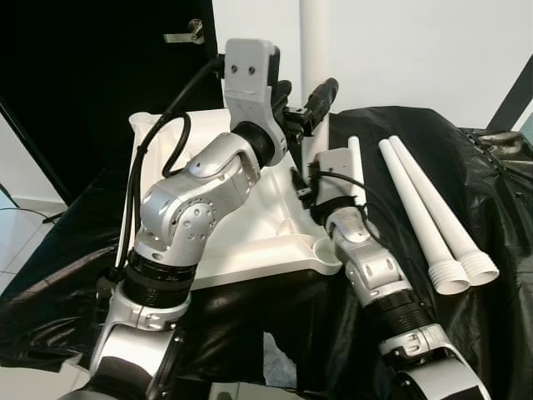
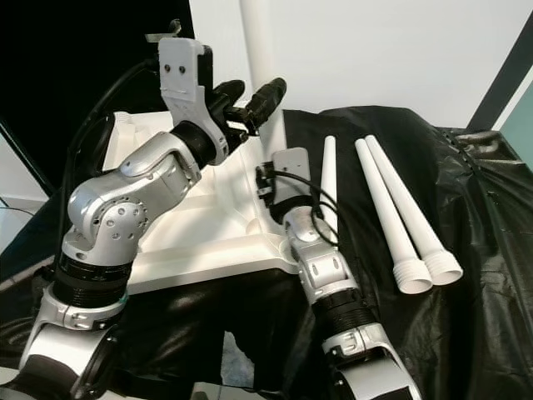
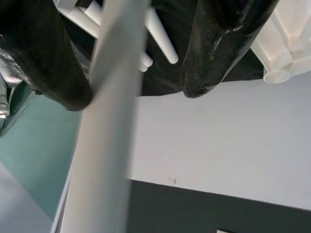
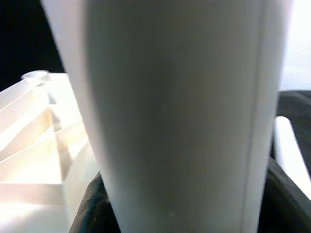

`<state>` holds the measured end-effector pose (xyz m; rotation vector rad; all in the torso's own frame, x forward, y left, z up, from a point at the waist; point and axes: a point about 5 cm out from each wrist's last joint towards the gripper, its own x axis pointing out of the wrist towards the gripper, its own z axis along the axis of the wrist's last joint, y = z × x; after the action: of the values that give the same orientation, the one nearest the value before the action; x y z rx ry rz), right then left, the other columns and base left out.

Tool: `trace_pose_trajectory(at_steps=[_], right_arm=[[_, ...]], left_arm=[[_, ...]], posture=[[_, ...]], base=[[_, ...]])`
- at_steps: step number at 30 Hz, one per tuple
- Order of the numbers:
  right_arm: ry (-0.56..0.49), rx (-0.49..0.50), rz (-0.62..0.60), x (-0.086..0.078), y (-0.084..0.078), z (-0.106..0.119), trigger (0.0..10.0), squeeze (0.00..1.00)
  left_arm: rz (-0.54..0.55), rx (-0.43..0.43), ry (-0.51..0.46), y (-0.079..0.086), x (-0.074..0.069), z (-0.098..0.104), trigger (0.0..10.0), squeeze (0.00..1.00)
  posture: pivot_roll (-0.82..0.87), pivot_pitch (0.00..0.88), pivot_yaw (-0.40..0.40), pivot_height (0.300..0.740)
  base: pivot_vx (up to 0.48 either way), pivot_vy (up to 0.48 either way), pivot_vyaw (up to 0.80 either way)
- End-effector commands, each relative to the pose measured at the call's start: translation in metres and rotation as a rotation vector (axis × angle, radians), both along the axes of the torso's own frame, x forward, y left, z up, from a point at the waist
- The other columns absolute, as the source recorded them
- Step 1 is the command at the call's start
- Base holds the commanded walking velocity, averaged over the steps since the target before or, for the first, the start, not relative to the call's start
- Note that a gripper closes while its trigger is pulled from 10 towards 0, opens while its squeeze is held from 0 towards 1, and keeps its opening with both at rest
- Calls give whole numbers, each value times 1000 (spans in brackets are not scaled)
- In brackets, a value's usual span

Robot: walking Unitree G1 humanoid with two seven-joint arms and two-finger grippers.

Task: Building children table

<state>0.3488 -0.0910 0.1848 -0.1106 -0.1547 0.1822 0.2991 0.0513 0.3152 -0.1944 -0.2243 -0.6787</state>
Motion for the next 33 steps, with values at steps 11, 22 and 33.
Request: trace_pose_trajectory(at_steps=[11,22,33], right_arm=[[-2,44,55,-2,-10,6,10000,0],[-82,46,101,-17,-10,7,10000,0],[-25,41,190,-34,-9,-12,10000,0]], left_arm=[[-152,186,-53,24,-12,-48,10000,0],[-357,277,79,32,-46,-106,10000,0],[-418,381,90,35,-58,-135,10000,0]], posture=[[113,0,-11,740],[111,0,-14,740],[100,0,-13,740]], base=[[0,0,0],[0,0,0],[0,0,0]])
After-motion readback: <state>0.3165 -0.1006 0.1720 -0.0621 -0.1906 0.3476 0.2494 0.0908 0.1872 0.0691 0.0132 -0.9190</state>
